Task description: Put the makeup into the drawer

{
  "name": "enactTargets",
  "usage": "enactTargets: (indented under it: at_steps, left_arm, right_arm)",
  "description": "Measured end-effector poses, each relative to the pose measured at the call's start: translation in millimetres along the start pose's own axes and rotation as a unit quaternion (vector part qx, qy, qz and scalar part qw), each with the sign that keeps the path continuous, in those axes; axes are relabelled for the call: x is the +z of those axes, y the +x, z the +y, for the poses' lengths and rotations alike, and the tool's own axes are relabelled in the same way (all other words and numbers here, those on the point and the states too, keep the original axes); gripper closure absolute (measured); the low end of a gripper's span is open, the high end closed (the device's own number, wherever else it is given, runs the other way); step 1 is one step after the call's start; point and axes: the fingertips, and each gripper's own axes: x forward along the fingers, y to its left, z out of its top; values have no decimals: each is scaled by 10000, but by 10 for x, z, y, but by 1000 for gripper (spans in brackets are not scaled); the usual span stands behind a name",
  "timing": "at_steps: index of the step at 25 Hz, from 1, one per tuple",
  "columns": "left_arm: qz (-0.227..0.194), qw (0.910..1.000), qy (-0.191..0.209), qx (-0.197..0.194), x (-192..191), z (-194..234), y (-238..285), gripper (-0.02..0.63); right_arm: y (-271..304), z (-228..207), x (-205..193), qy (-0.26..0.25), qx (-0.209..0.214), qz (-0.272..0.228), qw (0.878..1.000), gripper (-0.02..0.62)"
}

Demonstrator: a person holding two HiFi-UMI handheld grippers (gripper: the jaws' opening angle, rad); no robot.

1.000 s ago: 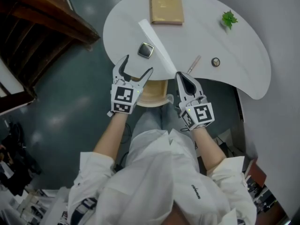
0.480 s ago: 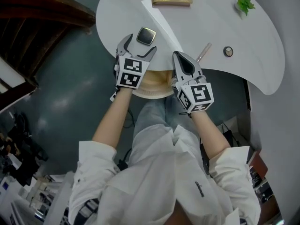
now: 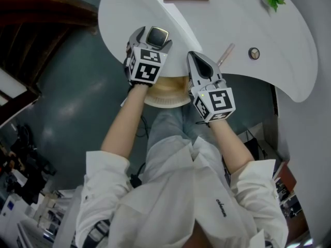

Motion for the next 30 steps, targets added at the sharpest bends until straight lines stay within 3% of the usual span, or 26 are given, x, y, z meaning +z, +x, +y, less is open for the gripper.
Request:
enactTargets:
  at_steps: [3,8,10,11,18,23,30]
  left_arm:
    - [46,10000,20,-18,-15,-6,41,206]
    - [95,9995,-280,-77,-59,-1,33,209]
    - [86,9996,-260,-107,-65,-15,25,219]
    - [95,9996,-234,-126,-70,-22,12,255]
    - [208,9991,-269,-237,-123,22,-153,262]
    - [108,9986,-307,-417,-77,-156,-172,262]
    - [-177,9960,-199,-858,-142,-519,-589,262]
  right_arm:
    - [-14,-3,-5,-6,-3,3,10000,578]
    - [-46,-10,3,8,-1,-6,10000,578]
    - [-61,-5,-2,7,16,-10,10000,578]
    - [-74,7,-4,11,22,-16,10000,578]
    - [-195,193,73,31,78,-100,9999,578]
    - [-288,135,52,38,195,-100,9998,578]
    - [-530,247,-63,47,402,16,9992,578]
